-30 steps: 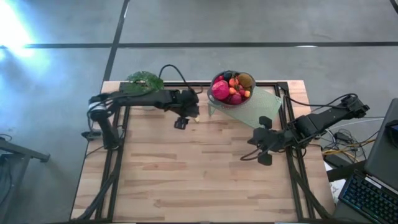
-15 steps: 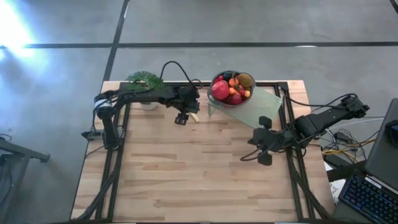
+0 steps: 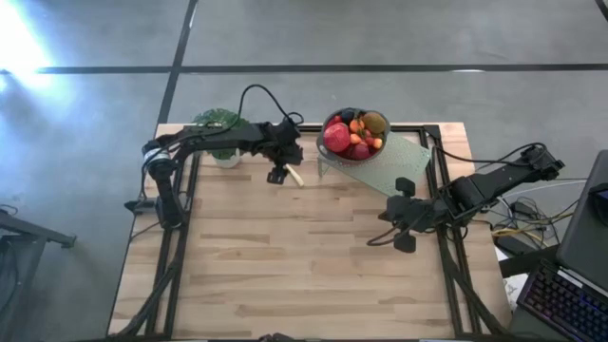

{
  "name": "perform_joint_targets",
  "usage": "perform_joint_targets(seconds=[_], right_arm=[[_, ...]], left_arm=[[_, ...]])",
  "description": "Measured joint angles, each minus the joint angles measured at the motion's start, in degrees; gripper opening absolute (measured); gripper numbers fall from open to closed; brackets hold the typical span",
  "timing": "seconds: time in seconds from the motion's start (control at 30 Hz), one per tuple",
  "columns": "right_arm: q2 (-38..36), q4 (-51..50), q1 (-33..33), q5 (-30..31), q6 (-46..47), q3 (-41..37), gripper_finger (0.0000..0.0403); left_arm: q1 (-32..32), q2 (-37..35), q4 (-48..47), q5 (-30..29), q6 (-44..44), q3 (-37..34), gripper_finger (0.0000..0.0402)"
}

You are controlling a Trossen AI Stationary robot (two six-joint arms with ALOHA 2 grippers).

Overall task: Pick & Place Fruit
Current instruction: Put the yellow table knife on the shelf

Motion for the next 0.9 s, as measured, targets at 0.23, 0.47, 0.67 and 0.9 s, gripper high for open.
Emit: perform_joint_targets(seconds=[0.23,0.47,0.67,0.9], right_arm=[[0.01,0.07,0.0,0.0,0.0,0.0,0.0008],[0.01,0.15,0.0,-0.02,0.47,0.0,0.0008],[0.01,0.14,0.0,-0.04,0.65,0.0,0.0008],[0.01,0.13,0.0,-0.07,0.66,0.0,0.0008]], left_arm=[[0.4,1.17,0.26,0.29,-0.11,-1.59,0.0273],[1.0,4.99,2.15,0.99,0.62,-1.59,0.0265],[1.02,8.12,2.42,1.74,0.78,-1.43,0.0252],[0.89,8.95,-0.93,2.34,-1.28,-1.25,0.0237]])
